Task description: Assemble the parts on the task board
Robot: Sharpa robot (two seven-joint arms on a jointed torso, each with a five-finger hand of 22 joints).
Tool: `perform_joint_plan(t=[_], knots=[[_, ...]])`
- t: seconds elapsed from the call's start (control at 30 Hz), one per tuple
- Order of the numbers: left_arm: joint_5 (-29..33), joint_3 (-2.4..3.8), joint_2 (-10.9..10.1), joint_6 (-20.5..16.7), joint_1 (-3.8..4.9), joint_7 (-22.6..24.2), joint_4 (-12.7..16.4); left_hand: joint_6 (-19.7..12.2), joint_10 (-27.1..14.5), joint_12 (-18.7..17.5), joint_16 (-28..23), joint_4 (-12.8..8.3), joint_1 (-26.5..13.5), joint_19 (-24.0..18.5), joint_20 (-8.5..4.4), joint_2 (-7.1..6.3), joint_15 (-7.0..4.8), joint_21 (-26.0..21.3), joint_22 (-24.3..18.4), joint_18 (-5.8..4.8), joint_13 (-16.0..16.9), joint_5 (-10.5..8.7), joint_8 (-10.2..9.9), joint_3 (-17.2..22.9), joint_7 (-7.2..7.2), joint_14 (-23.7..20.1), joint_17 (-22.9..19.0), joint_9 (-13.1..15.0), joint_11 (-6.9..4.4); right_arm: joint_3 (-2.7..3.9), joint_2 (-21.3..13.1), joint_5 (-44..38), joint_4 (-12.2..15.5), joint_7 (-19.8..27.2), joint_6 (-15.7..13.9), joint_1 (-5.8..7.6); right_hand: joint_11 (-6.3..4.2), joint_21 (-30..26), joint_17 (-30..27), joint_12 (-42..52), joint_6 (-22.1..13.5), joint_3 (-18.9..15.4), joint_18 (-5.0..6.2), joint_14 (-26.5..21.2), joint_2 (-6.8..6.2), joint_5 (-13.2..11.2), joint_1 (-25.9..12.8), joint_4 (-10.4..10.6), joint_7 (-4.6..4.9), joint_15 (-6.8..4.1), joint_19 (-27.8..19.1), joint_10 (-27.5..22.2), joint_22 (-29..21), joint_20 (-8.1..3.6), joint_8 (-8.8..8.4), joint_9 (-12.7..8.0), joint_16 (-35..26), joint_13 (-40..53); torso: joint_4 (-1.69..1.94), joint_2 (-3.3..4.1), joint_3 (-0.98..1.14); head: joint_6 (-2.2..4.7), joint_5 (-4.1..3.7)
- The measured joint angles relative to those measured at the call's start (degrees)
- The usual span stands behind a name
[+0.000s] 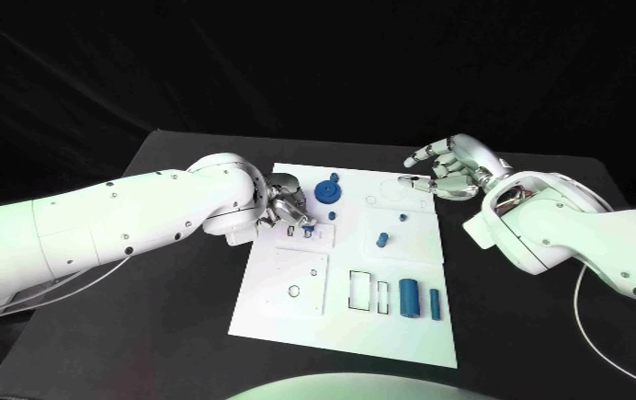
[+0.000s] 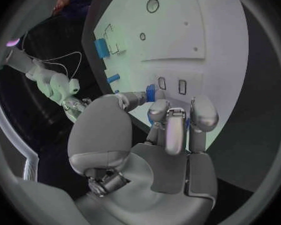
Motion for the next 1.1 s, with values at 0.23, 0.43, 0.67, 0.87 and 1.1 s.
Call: perform_joint_plan(t=[0.23,0.43,0.67,0.87,1.1], knots=[[-1.4,-0.6,0.1,-0.9,-0.61,0.0,-0.2,0.1,0.1,0.2,0.0,0.0,-0.1,0.2,-0.19,-0.14,0.0,0.0,0.1,0.0,0.2,0.81,0.0,0.0,-0.08,0.0,0.0,0.0,-0.11,0.0,0.0,0.0,0.0,0.0,0.0,0.0,0.0,-0.2,0.0,-0.2,0.0,-0.2,0.0,0.0,0.0,0.0,0.0,-0.2,0.0,0.0,0.0,0.0,0.0,0.0,0.0,0.0,0.0,0.0,-0.01,0.05,-0.04,0.01,0.02],[-2.3,-0.79,0.2,-1.3,-0.84,-0.1,-0.5,0.3,0.2,0.2,0.0,0.0,-0.8,0.2,-0.19,-0.29,0.0,0.2,0.2,0.0,0.4,1.87,0.0,0.0,-0.3,0.0,0.0,0.0,-0.2,0.0,-0.1,0.0,0.0,0.1,-0.1,0.0,0.0,-0.8,0.0,-0.2,0.0,-0.2,0.0,0.0,0.0,0.0,0.0,-0.2,0.0,0.0,-0.4,0.0,0.0,0.01,0.0,0.0,-0.2,0.0,-0.02,0.11,-0.05,-0.05,0.08],[-3.1,-0.81,0.4,-1.5,-0.85,-0.1,-0.5,0.5,0.6,0.5,0.0,0.0,-0.9,0.2,-0.19,-0.44,-0.2,0.2,0.4,0.0,0.7,2.37,0.0,0.0,-0.5,-0.2,0.0,0.0,-0.2,0.0,-0.1,0.0,0.0,0.2,-0.2,0.0,0.0,-1.5,0.0,-0.5,0.0,-0.2,0.0,0.0,0.0,0.0,0.0,-0.2,0.0,0.0,-0.4,0.0,0.0,0.01,0.22,0.0,-0.2,0.0,-0.04,0.12,-0.04,-0.14,0.16],[-3.6,-0.82,0.4,-1.4,-0.86,-0.1,-0.4,1.0,0.8,0.7,0.0,0.0,-1.2,0.4,-0.39,-0.7,-0.4,0.4,0.6,0.01,1.0,4.01,0.0,0.0,-0.42,0.0,0.0,0.1,-0.41,0.0,-0.1,0.1,0.0,0.3,-0.3,0.0,0.0,-1.7,0.0,-0.8,0.0,-0.2,-0.01,0.0,0.0,0.0,0.0,-0.2,0.0,0.0,-0.8,0.0,0.0,0.01,0.22,0.0,-0.5,0.0,-0.09,0.12,-0.03,-0.27,0.18],[-4.0,-0.85,0.3,-0.9,-0.89,-0.2,-0.1,1.4,1.4,0.7,0.0,-0.4,-1.5,0.6,-0.6,-1.04,-0.4,0.6,0.8,-0.9,1.4,6.14,-0.1,-0.4,-0.54,0.0,0.0,0.1,-0.6,0.0,-0.1,0.1,0.0,0.5,-0.4,0.0,0.0,-1.7,0.0,-0.8,0.0,-0.2,-0.01,0.0,0.0,0.0,0.0,-0.2,0.0,0.0,-0.8,0.0,0.0,0.01,0.22,0.0,-0.5,0.0,-0.07,0.12,-0.01,-0.32,0.08]])
